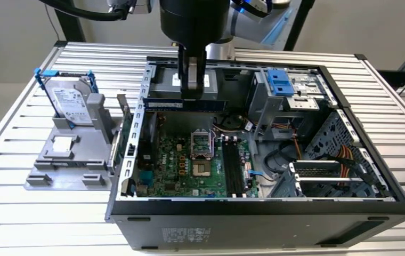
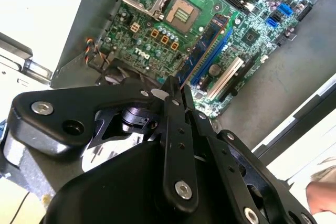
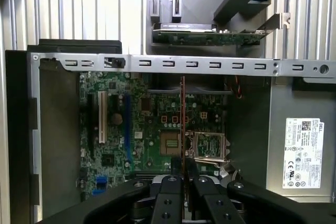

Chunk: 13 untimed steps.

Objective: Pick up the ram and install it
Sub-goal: 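Pick up the ram and move it above insertion slot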

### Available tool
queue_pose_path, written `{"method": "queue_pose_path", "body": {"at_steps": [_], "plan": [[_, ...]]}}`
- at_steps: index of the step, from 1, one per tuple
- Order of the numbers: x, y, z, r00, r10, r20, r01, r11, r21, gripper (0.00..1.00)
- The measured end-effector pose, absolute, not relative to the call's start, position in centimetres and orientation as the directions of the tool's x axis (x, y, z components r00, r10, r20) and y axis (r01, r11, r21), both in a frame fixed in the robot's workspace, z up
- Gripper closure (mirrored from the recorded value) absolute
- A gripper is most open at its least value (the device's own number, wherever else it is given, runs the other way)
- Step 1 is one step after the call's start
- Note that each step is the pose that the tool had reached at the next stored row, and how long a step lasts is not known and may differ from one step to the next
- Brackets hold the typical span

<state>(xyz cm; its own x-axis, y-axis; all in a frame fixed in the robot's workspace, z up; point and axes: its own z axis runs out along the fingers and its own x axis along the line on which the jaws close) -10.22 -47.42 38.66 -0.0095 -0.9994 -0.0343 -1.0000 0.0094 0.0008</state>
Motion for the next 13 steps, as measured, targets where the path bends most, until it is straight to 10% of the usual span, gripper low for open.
{"method": "queue_pose_path", "body": {"at_steps": [13], "plan": [[-9.0, -47.4, 38.7, -0.009, -0.999, -0.034, -1.000, 0.009, 0.001, 1.00]]}}
